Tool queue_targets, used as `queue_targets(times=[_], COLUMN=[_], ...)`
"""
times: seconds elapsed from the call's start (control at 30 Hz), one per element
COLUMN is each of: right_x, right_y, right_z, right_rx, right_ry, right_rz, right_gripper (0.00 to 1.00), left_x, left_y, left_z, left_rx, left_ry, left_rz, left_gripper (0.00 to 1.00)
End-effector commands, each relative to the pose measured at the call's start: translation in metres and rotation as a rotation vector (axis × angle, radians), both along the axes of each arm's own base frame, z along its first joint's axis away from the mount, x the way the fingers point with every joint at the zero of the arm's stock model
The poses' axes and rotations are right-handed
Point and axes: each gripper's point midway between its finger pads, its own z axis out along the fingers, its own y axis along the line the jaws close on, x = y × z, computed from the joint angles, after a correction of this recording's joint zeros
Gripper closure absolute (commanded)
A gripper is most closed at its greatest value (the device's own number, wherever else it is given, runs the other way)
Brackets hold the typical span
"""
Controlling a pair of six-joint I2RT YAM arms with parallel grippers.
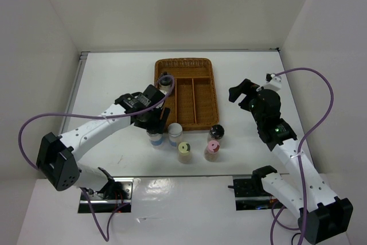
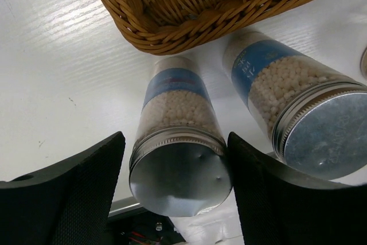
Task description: Organize the condiment bottles
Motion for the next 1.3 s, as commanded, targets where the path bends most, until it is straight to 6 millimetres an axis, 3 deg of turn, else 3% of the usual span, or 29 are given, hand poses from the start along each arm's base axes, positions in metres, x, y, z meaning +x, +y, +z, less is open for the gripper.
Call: queue_targets(times=[0.0,0.07,0.1,0.23,0.37,0.4,0.47,0.5,0.57,0.73,0.83,1.0,1.07,1.1,1.13,1.2,1.27], right_x=[0.001,0.002,0.002,0.002,0.000,0.000,-0.001,-0.001,-0.002,-0.001,0.001,0.001,0.002,0.004,0.004,0.008,0.013], right_y=[-0.001,0.000,0.000,0.000,-0.001,-0.001,-0.001,-0.001,0.001,0.003,0.002,0.002,0.002,0.001,0.001,0.001,0.002], right_z=[0.001,-0.002,-0.002,-0.002,-0.001,-0.001,-0.002,-0.002,-0.002,-0.010,-0.020,-0.020,-0.016,-0.010,-0.009,0.007,0.014], right_rx=[0.000,-0.002,-0.002,-0.002,-0.002,-0.002,0.007,0.007,0.010,0.023,0.020,0.020,0.023,0.025,0.025,0.021,0.014], right_ry=[-0.008,0.001,0.001,0.001,-0.001,-0.001,0.000,0.000,0.001,0.031,0.060,0.060,0.051,0.032,0.032,0.001,-0.007], right_rz=[0.002,0.002,0.002,0.002,0.002,0.002,0.000,-0.001,0.008,0.011,-0.004,-0.004,-0.003,-0.013,-0.013,-0.009,-0.007], right_gripper=[0.01,0.01,0.01,0.01,0.01,0.01,0.01,0.01,0.01,0.01,0.01,0.01,0.01,0.01,0.01,0.01,0.01], left_x=[0.003,0.003,0.001,-0.001,-0.005,0.004,0.011,0.020,0.035,0.081,0.107,0.154,0.173,0.178,0.191,0.203,0.224], left_y=[-0.001,-0.001,0.000,0.001,0.016,0.013,0.022,0.019,0.019,-0.015,-0.042,-0.084,-0.096,-0.102,-0.106,-0.117,-0.123], left_z=[-0.005,-0.005,-0.006,0.013,0.057,0.083,0.111,0.139,0.155,0.206,0.221,0.215,0.205,0.214,0.204,0.211,0.199], left_rx=[0.012,0.012,0.018,-0.004,0.007,-0.019,0.002,-0.022,0.001,-0.071,-0.124,-0.169,-0.172,-0.187,-0.178,-0.204,-0.210], left_ry=[-0.002,-0.002,0.006,-0.015,-0.089,-0.148,-0.216,-0.281,-0.332,-0.478,-0.551,-0.593,-0.590,-0.611,-0.602,-0.635,-0.629], left_rz=[0.004,0.004,0.004,0.012,0.041,0.053,0.070,0.070,0.078,0.028,-0.020,-0.072,-0.084,-0.095,-0.087,-0.098,-0.091], left_gripper=[0.22,0.28,0.38,0.52,0.52,0.52,0.52,0.52,0.52,0.52,0.52,0.52,0.52,0.52,0.52,0.52,0.52])
